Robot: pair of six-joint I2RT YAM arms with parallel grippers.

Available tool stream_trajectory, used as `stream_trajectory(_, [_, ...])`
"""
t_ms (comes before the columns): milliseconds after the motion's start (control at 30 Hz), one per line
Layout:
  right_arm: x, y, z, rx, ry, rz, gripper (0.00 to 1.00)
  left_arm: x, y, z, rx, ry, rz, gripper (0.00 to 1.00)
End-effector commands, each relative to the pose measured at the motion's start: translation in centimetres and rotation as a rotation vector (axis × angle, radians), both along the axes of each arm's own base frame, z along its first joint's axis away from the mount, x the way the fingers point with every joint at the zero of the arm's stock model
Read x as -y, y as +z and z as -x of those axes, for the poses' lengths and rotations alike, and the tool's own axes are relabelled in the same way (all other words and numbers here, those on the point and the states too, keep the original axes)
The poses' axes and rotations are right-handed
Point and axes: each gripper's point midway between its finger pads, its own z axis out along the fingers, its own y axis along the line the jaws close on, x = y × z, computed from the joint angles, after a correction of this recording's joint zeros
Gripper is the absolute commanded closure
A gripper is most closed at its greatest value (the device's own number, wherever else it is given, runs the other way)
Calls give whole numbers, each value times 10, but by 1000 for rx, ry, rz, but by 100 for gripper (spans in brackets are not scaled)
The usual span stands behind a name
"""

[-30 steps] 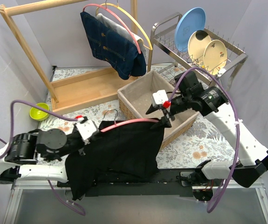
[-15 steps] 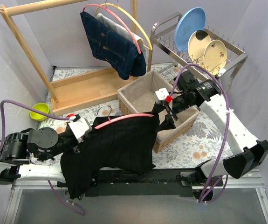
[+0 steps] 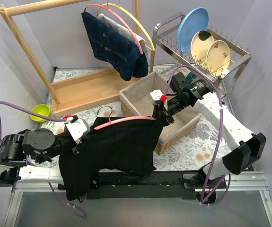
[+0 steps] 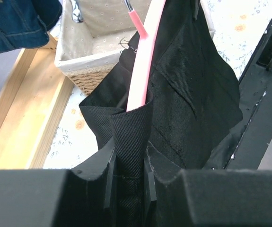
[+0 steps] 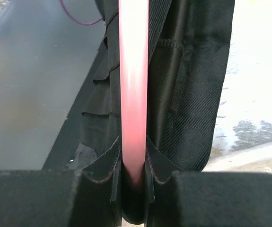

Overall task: Place the skirt on the hanger
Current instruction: Pass the hanger from the left arm to the right, then hang the hanger with skirt onto the clothesline

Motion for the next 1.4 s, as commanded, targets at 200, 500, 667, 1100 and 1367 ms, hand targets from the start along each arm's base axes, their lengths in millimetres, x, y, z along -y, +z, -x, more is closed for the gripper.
stream_trajectory(200, [-9, 77, -50, 123, -321, -82, 99, -40, 79, -27, 16, 251, 236, 19])
stream_trajectory(500, [-46, 144, -111, 148, -519, -185, 99, -53, 83, -34, 18, 328, 244, 13])
stream_trajectory(667, [-63, 204, -159, 168, -706, -312, 99, -60, 77, -33, -3, 345, 289, 13])
stream_trajectory(1100, [-103, 271, -239, 191, -963, -608, 99, -53, 29, -29, -74, 360, 265, 12])
stream_trajectory(1367, [-124, 273, -270, 224, -1038, -699, 99, -47, 7, -27, -110, 359, 278, 12])
